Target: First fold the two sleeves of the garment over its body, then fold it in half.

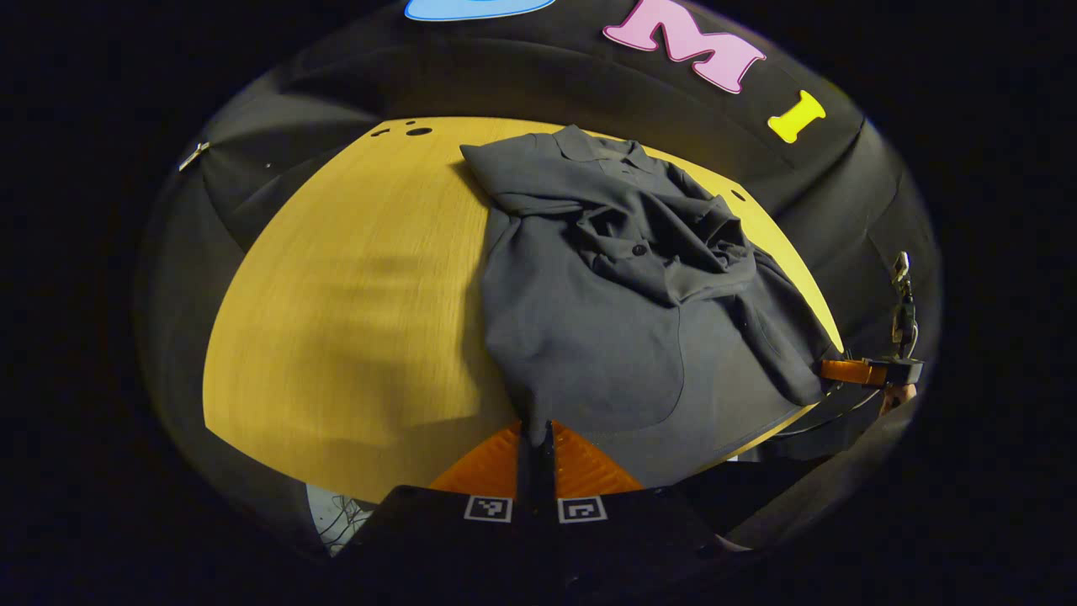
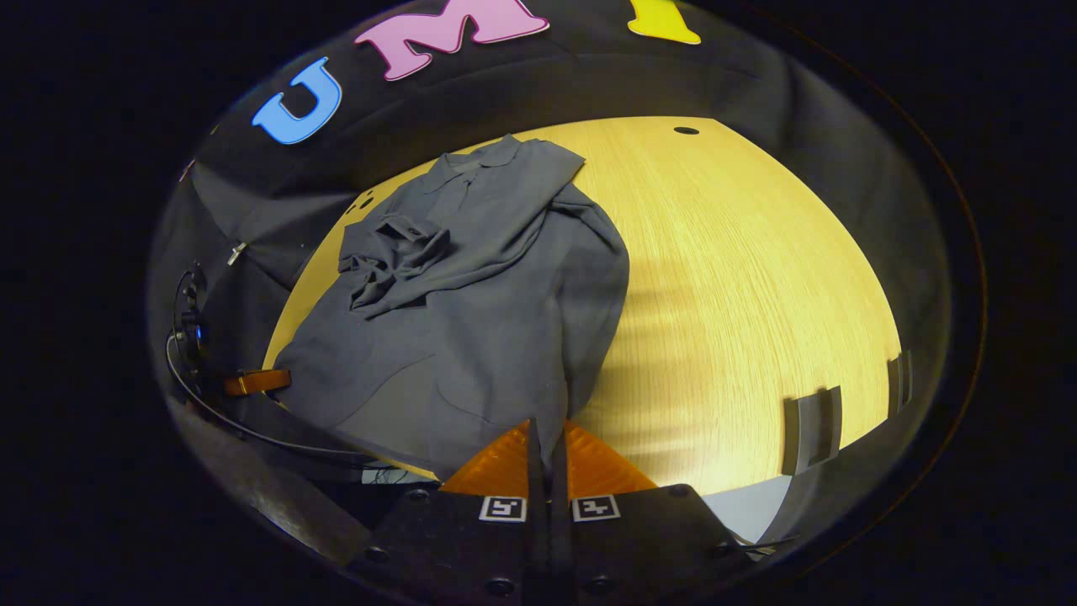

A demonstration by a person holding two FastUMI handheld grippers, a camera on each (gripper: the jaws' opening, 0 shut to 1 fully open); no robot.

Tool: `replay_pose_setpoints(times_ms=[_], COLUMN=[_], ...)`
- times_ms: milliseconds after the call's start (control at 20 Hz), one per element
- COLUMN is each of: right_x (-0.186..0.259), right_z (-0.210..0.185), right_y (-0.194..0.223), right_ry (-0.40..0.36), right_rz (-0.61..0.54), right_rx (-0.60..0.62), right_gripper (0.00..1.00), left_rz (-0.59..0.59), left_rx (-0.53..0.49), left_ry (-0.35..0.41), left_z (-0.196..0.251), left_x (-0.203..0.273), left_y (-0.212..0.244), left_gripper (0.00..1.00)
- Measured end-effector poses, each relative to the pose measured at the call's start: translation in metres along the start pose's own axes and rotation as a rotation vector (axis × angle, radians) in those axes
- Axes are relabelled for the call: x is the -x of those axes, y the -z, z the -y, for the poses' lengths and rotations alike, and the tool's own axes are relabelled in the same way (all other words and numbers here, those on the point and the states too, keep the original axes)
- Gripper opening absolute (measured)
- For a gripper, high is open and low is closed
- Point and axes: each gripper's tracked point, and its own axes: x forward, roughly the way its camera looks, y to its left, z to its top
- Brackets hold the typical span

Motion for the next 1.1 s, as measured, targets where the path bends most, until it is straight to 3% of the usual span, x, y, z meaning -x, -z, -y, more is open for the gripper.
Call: replay_pose_setpoints(times_ms=[250, 550, 1100], right_x=[0.023, 0.044, 0.009], right_z=[-0.022, -0.04, -0.044], right_y=[-0.037, -0.147, -0.278], right_ry=[-0.017, -0.049, -0.075], right_rz=[0.089, 0.284, 0.435], right_rx=[0.057, 0.114, 0.2], right_gripper=[0.05, 0.05, 0.05], left_rz=[0.099, 0.278, 0.465], left_rx=[-0.027, -0.046, -0.077], left_ry=[0.006, 0.024, -0.003], left_z=[0.008, 0.016, 0.008], left_x=[0.032, 0.048, 0.017], left_y=[-0.038, -0.131, -0.273], left_gripper=[0.06, 0.06, 0.05])
